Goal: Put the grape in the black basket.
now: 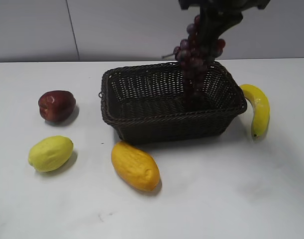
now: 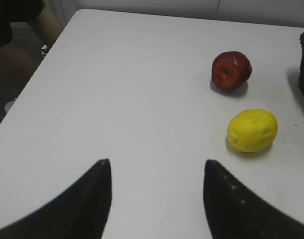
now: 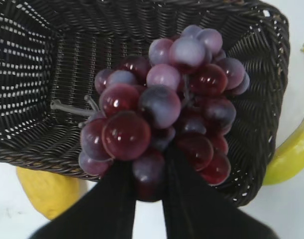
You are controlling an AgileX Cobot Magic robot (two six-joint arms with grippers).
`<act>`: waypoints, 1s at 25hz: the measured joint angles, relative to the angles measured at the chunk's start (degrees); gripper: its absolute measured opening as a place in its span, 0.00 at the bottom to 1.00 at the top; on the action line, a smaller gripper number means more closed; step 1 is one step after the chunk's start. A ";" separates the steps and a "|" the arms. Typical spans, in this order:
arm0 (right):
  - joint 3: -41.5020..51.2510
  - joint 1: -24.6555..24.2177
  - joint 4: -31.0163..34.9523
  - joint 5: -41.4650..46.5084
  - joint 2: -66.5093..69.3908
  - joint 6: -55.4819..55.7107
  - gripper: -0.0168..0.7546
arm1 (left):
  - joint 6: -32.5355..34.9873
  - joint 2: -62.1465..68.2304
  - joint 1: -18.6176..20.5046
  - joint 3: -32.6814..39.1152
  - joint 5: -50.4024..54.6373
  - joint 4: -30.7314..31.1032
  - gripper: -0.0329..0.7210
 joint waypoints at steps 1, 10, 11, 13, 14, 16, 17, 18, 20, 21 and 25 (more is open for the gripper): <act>0.00 0.00 0.46 -0.05 0.22 -0.02 0.34 | 0.00 0.00 0.00 0.00 0.00 0.00 0.78; -0.33 0.00 0.74 -0.05 -0.06 -0.09 0.83 | 0.00 0.00 0.00 0.00 0.00 0.00 0.78; -0.33 0.00 0.74 -0.05 -0.43 -0.09 0.83 | 0.00 0.00 0.00 0.00 0.00 0.00 0.78; -0.33 0.00 0.62 0.00 -1.68 -0.09 0.82 | 0.00 0.00 0.00 0.00 0.00 0.00 0.78; -0.33 0.00 0.36 0.00 -2.68 -0.09 0.82 | 0.00 0.00 0.00 0.00 0.00 0.00 0.78; -0.33 0.00 -1.13 0.00 -4.89 -0.09 0.82 | 0.00 0.00 0.00 0.00 0.00 0.00 0.78; -0.33 0.00 -2.00 0.00 -6.12 -0.09 0.82 | 0.00 0.00 0.00 0.00 0.00 0.00 0.78; -0.33 0.00 -3.40 0.05 -7.30 -0.09 0.81 | 0.00 0.00 0.00 0.00 0.00 0.00 0.78; -0.38 -0.35 -6.48 0.05 -9.14 -0.09 0.81 | 0.00 0.00 0.00 0.00 0.00 0.00 0.78; -0.38 -0.95 -7.38 0.05 -9.87 -0.09 0.81 | 0.00 0.00 0.00 0.00 0.00 0.00 0.78; 2.46 -6.41 -6.80 0.00 -12.13 -0.09 0.80 | 0.00 0.00 0.00 0.00 0.00 0.00 0.78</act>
